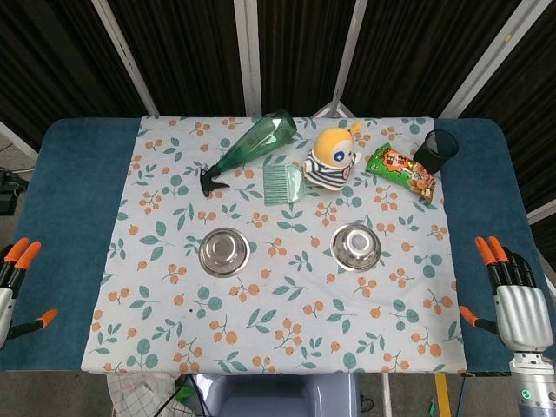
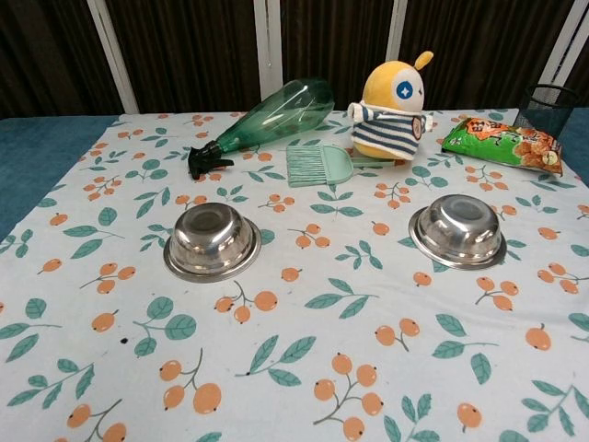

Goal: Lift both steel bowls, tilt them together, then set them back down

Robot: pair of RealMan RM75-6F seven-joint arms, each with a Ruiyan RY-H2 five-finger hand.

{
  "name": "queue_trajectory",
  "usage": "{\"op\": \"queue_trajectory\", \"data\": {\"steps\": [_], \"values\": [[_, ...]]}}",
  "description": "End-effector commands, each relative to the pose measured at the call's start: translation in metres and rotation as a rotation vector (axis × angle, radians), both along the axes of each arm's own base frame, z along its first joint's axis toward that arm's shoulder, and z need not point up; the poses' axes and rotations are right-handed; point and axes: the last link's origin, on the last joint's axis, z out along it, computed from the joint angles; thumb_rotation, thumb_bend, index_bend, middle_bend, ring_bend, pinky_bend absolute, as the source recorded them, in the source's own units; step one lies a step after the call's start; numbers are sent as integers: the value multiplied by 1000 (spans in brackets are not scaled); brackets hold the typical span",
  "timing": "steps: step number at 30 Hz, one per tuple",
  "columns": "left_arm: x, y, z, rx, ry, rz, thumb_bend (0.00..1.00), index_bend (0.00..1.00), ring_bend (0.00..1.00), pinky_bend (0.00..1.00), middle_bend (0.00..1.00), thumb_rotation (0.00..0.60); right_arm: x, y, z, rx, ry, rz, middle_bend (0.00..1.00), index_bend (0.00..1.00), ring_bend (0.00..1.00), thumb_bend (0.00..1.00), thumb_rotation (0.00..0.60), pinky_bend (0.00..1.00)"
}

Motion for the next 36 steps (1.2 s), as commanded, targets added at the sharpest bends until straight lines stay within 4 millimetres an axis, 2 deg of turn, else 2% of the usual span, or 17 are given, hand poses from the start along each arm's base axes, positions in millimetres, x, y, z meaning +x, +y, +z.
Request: {"op": "queue_trajectory", "data": {"steps": [1, 12, 20, 22, 28, 34, 36], "values": [[0, 0, 0, 3, 2, 0, 112, 61, 0, 12, 0, 600, 0, 0, -1, 3, 3, -4, 33, 42, 67, 31, 600, 96], [2, 1, -2, 0, 4, -10, 112, 61, 0, 12, 0, 600, 1, -1, -5, 21, -20, -14, 33, 59, 68, 31, 600, 96], [2, 1, -4, 0, 4, -12, 112, 61, 0, 11, 0, 600, 3, -4, -18, 79, -95, -32, 33, 68, 67, 31, 600, 87], [2, 0, -3, 6, -2, -10, 112, 61, 0, 12, 0, 600, 9, -17, -25, 115, -111, -21, 29, 68, 67, 31, 600, 87], [1, 0, -2, 17, 6, -2, 112, 61, 0, 12, 0, 600, 25, -45, -29, 167, -106, 8, 0, 68, 64, 31, 600, 87], [-1, 2, -3, 21, 12, 9, 112, 60, 0, 12, 0, 600, 66, -95, -42, 267, -99, 44, 0, 68, 61, 31, 600, 87], [-2, 3, -3, 23, 15, 15, 113, 61, 0, 12, 0, 600, 75, -105, -49, 294, -79, 41, 0, 68, 61, 31, 600, 87]]}}
